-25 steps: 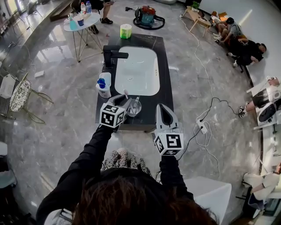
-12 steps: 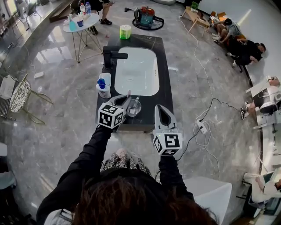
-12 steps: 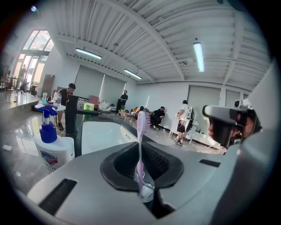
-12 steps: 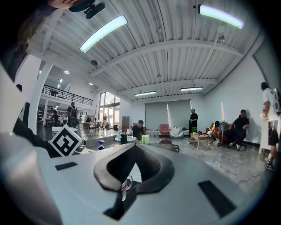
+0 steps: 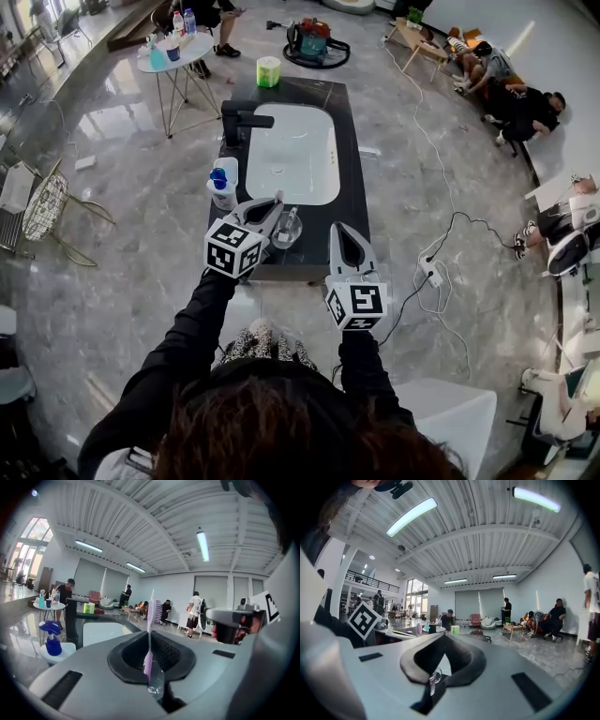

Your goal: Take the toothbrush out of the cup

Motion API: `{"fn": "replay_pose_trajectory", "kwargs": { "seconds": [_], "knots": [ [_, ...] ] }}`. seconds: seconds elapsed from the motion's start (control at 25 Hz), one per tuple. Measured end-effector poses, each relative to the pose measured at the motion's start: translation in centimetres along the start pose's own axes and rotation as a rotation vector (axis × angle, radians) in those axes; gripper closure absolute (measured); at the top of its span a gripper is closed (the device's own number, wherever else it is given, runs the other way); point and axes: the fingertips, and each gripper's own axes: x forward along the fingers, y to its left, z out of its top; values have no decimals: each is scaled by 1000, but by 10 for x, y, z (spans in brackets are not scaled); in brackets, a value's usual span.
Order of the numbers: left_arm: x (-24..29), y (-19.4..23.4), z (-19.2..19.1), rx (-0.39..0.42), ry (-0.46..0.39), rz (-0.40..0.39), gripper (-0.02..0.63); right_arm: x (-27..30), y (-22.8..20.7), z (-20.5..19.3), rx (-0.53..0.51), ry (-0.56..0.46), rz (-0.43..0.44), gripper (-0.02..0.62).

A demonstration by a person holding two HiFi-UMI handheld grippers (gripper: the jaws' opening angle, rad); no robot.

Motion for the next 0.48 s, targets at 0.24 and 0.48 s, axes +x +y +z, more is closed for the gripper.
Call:
{"fn": "replay_pose_trajectory", "kwargs": {
  "seconds": [0.24,0.48],
  "knots": [
    [-9,-20,42,35,-73,-48,584,-3,-5,4,11,-11,-9,591],
    [-24,-45,81,70,-142,-113,584,-6,-1,8,13,-25,3,591]
  ]
}}
